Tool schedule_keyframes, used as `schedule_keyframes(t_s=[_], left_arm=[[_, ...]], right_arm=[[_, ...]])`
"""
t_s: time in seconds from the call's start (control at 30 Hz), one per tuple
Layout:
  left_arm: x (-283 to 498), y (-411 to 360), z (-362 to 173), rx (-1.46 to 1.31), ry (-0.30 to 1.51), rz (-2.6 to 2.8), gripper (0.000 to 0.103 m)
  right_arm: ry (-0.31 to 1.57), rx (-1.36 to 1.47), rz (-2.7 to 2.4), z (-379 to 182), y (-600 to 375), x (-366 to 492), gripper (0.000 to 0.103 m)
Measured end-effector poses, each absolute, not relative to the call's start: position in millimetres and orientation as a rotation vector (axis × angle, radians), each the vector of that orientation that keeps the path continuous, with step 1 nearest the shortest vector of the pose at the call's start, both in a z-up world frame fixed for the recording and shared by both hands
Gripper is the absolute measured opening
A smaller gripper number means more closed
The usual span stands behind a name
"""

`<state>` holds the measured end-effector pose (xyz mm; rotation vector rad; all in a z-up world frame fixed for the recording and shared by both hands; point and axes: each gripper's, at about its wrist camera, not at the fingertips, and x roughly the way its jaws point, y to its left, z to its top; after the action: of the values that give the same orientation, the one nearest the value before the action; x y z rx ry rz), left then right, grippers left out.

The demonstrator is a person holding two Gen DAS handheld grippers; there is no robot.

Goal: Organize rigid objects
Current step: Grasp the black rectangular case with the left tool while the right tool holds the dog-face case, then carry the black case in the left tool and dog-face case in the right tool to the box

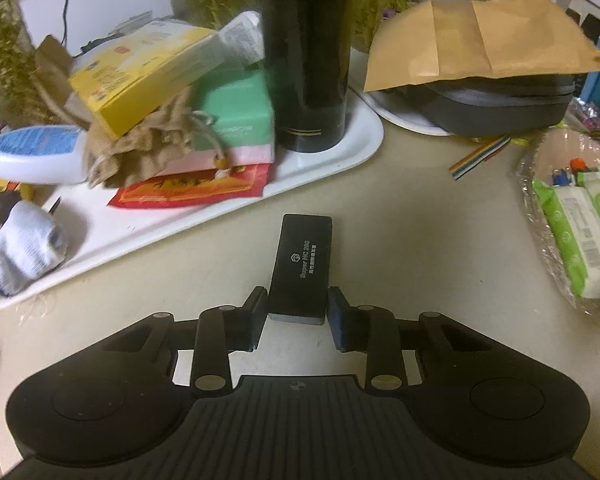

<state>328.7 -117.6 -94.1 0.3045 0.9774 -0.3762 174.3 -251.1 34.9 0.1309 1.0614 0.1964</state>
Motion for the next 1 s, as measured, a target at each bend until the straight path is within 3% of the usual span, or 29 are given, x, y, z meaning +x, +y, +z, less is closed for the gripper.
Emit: schedule_keyframes(t_s=[1.0], left_arm=[[233, -61, 2, 0.193, 0.817, -0.234, 0.032]], right_arm=[[1.089, 0.052, 0.165, 20, -218, 179, 0.079]])
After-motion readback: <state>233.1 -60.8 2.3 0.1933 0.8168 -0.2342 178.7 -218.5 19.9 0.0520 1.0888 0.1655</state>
